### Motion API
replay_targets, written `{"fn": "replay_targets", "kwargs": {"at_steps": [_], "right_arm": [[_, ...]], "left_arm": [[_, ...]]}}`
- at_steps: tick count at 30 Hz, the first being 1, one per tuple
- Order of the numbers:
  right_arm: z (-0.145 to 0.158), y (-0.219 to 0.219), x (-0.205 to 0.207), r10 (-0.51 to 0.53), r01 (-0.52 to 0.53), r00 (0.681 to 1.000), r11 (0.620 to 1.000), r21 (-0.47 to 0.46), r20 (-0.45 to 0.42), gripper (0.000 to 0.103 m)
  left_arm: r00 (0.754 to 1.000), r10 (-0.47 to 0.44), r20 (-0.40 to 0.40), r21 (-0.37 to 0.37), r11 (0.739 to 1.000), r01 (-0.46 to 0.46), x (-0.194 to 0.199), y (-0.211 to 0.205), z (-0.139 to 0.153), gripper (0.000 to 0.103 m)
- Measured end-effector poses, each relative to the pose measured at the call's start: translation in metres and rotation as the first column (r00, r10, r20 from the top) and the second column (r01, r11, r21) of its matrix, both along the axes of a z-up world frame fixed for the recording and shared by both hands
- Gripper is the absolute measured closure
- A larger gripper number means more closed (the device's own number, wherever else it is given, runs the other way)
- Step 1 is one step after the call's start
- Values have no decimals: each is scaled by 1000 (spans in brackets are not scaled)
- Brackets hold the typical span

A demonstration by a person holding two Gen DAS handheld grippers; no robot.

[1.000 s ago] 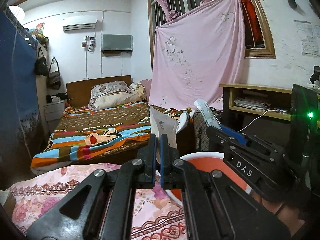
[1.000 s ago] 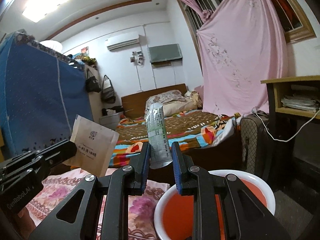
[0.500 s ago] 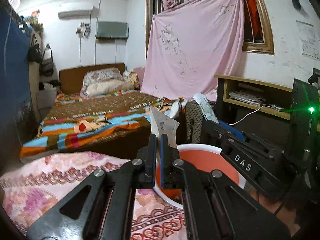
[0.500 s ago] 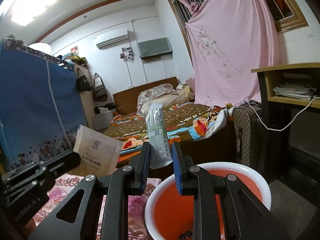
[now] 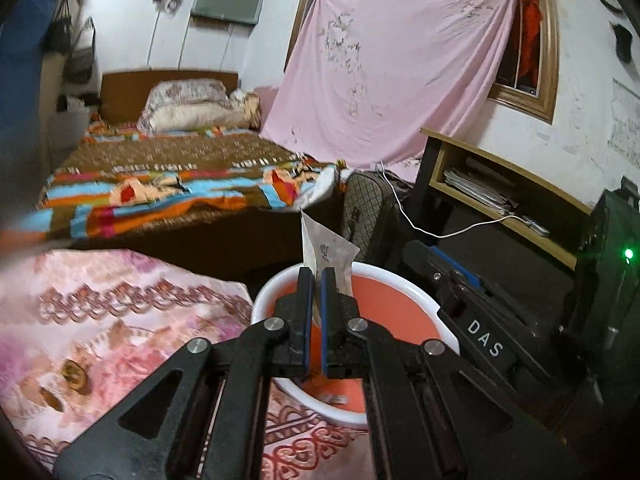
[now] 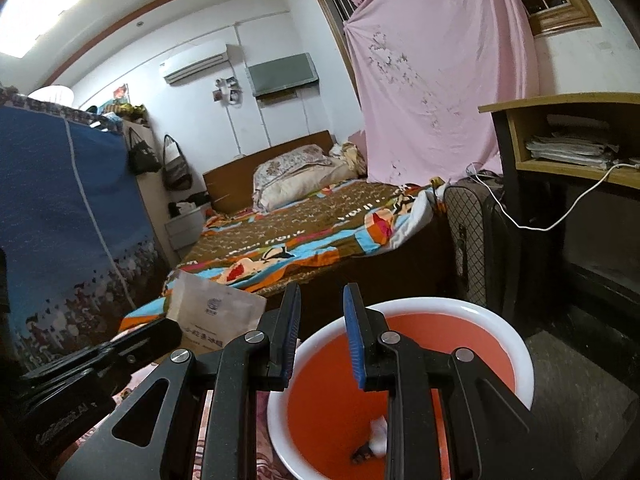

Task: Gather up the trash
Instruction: 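Open both tools over the bucket to drop the sachet and tube, then move both open tools from the bucket back over the quilt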

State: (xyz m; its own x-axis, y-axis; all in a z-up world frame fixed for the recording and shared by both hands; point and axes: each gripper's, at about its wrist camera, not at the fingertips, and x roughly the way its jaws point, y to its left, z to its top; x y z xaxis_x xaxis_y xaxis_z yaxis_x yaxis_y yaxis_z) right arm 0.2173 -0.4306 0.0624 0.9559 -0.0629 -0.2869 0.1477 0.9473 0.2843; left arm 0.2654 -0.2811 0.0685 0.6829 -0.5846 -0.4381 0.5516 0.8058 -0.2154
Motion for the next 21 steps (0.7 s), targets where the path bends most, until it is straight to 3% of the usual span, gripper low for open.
{"fn": "replay_targets", "kwargs": {"at_steps": [5, 8, 16, 21], "right_arm": [[-2, -3, 1, -15, 15, 1000, 1000, 10, -18, 83], [-4, -3, 1, -20, 20, 999, 1000, 10, -28, 83], [-4, -1, 3, -15, 15, 999, 1000, 1, -41, 80], [-1, 5, 2, -1, 1, 1000, 1000, -14, -17, 69]], "left_arm": [[995, -25, -101, -16, 1000, 23, 12, -7, -11, 103], [992, -21, -125, -18, 1000, 19, 13, -6, -15, 94], [993, 49, -105, -3, 999, -50, 12, 13, -15, 87], [991, 118, -57, 15, 993, -118, 8, 32, -9, 79]]}}
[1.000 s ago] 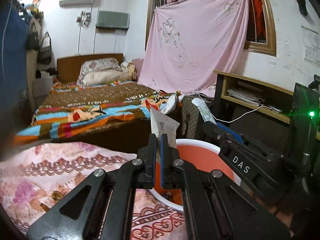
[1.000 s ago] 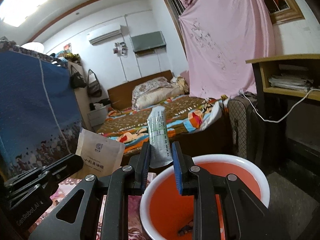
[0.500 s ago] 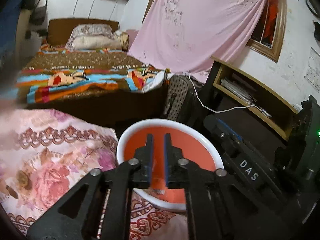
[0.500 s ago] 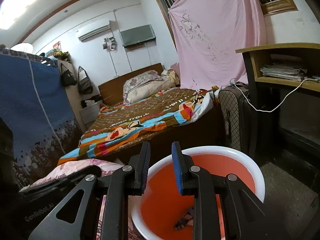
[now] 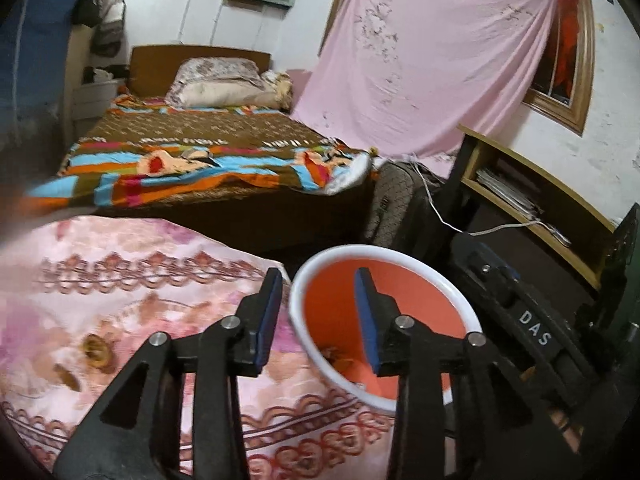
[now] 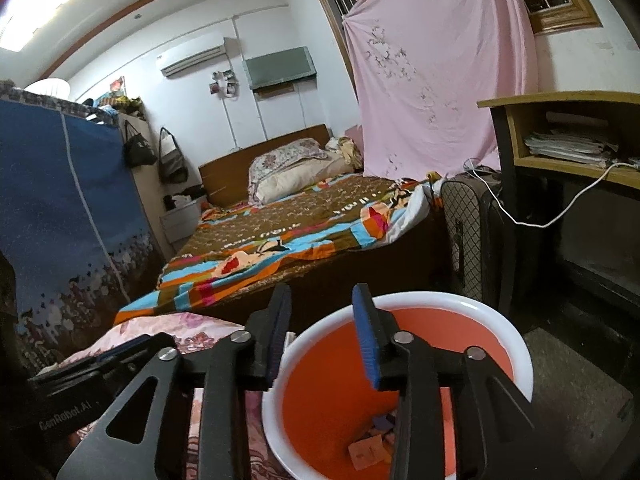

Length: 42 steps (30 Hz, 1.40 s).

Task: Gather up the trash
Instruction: 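Move both open tools from the bucket back over the quilt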

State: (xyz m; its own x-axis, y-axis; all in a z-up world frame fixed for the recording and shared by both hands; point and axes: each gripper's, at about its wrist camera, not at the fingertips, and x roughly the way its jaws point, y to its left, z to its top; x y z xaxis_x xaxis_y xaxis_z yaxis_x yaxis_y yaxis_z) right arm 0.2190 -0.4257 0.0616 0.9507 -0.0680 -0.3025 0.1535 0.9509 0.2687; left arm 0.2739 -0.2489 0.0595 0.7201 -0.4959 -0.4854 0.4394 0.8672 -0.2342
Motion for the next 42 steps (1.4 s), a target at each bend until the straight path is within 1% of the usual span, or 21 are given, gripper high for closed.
{"fn": "replay_targets", "kwargs": {"at_steps": [1, 5, 7, 8, 10, 11, 12, 15, 16, 17, 18, 19, 22, 27, 32, 37, 42], "right_arm": [[0, 2, 0, 3, -3, 1000, 1000, -4, 7, 68], [4, 11, -2, 17, -16, 999, 1000, -24, 36, 57], [7, 16, -2, 22, -20, 999, 999, -31, 47, 55], [8, 20, -2, 27, -25, 998, 999, -37, 58, 52], [11, 25, -3, 33, -29, 997, 998, -49, 71, 38], [12, 29, -4, 36, -31, 996, 998, -57, 86, 27], [13, 31, -4, 39, -33, 994, 998, -60, 98, 23], [17, 39, -7, 62, -52, 988, 996, -75, 139, 20], [18, 42, -8, 67, -56, 987, 995, -81, 148, 16], [19, 43, -8, 70, -57, 986, 995, -85, 154, 9], [19, 47, -9, 76, -62, 983, 994, -88, 165, 2], [19, 48, -10, 79, -64, 982, 994, -88, 173, 0], [21, 57, -13, 99, -80, 974, 992, -100, 202, 0], [22, 74, -20, 145, -111, 959, 983, -148, 243, 0], [24, 90, -29, 191, -142, 937, 973, -183, 292, 0], [23, 113, -36, 245, -171, 913, 955, -241, 326, 0], [22, 138, -39, 300, -187, 893, 926, -328, 336, 0]], "left_arm": [[1000, 11, 9, 1, 1000, -11, -1, 4, 2, 77], [996, 69, 54, 10, 998, -70, -8, 23, 9, 69], [992, 100, 75, 11, 995, -101, -11, 31, 12, 62], [989, 120, 88, 12, 993, -121, -13, 36, 13, 60], [982, 152, 108, 13, 988, -155, -17, 45, 14, 53], [979, 166, 120, 13, 986, -169, -19, 50, 16, 51], [975, 179, 131, 12, 983, -182, -21, 54, 16, 46], [961, 225, 161, -2, 974, -228, -26, 70, 18, 33], [955, 242, 173, -18, 970, -242, -28, 77, 19, 29], [951, 252, 179, -29, 967, -251, -29, 81, 20, 26], [945, 268, 187, -41, 963, -265, -31, 86, 20, 19], [936, 291, 198, -56, 957, -285, -34, 93, 20, 11], [915, 339, 219, -90, 941, -327, -39, 108, 20, 11], [893, 379, 243, -82, 925, -371, -48, 126, 17, 11], [858, 427, 286, -89, 903, -420, -62, 146, 14, 11], [828, 463, 315, -82, 883, -462, -72, 165, 11, 11], [810, 488, 325, -74, 867, -493, -76, 187, 7, 11]]}}
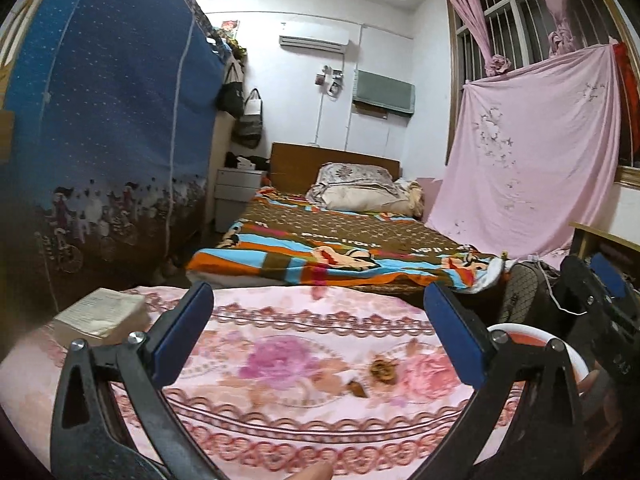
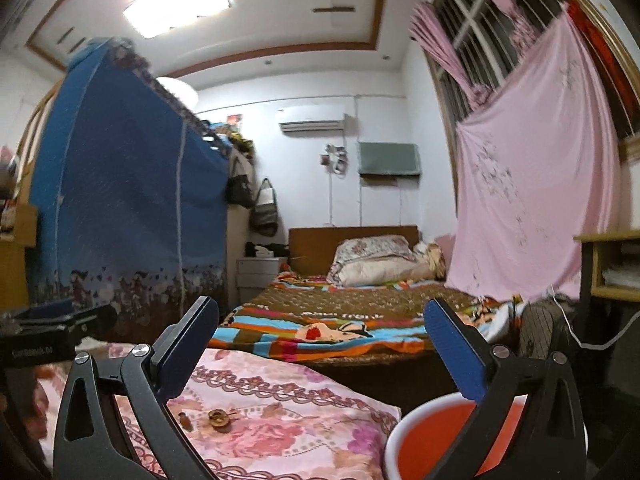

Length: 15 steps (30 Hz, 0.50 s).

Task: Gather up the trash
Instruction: 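Move both open tools from the bucket back over the quilt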

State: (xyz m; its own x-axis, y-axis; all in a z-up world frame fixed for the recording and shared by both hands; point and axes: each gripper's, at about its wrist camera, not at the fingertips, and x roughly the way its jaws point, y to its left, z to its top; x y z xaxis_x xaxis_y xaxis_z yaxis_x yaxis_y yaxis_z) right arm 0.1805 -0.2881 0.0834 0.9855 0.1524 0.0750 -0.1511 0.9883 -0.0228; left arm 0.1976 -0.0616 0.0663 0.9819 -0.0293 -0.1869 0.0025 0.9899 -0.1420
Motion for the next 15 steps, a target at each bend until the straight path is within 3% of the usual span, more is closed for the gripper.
{"fn": "replay_targets", "kwargs": {"at_steps": [8, 15], "right_arm": [[-4, 26, 4, 51, -50, 999, 995, -85, 3, 0], [-11, 32, 30, 103, -117, 986, 988, -104, -129, 0]], "left_arm": [[1000, 25, 17, 28, 999, -25, -3, 13, -5, 11], [1000, -8, -30, 23, 1000, 8, 4, 15, -10, 11]]}}
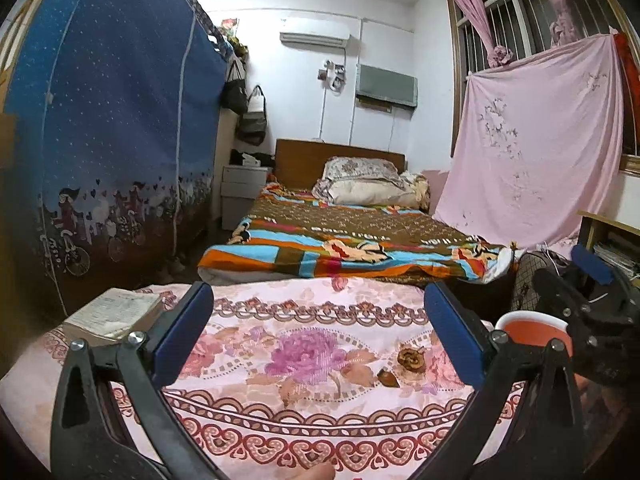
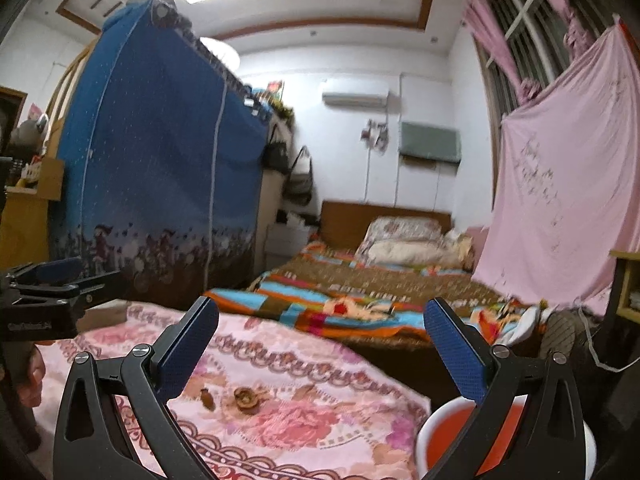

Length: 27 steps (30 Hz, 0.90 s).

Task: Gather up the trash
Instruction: 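Move both open tools from the bucket back over the quilt, then grasp the brown dried piece with the left tool while the right tool grasps the round brown piece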

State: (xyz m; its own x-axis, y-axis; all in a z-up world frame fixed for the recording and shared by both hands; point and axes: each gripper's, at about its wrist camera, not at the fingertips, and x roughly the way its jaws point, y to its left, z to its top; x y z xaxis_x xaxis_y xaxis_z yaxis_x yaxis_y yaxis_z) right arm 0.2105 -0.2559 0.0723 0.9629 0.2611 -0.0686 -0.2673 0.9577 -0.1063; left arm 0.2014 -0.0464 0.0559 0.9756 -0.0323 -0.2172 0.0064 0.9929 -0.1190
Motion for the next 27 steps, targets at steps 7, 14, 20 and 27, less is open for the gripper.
{"fn": "replay_targets", "kwargs": {"at_steps": [7, 14, 20, 27], "right_arm": [[-10, -7, 30, 19, -14, 985, 999, 32, -170, 0], [-18, -1, 46, 45, -41, 960, 999, 22, -275, 23], [-27, 8, 64, 69, -78, 922, 997, -10, -381, 36], [-34, 6, 75, 109, -112, 883, 994, 21, -456, 54]], "left_arm": [[993, -60, -101, -16, 998, 58, 17, -3, -8, 17], [949, -170, -265, -27, 985, 169, 43, -16, -23, 42], [906, -225, -359, -21, 972, 233, 57, -28, -33, 60], [837, -294, -461, -31, 948, 316, 72, -42, -46, 77]]}}
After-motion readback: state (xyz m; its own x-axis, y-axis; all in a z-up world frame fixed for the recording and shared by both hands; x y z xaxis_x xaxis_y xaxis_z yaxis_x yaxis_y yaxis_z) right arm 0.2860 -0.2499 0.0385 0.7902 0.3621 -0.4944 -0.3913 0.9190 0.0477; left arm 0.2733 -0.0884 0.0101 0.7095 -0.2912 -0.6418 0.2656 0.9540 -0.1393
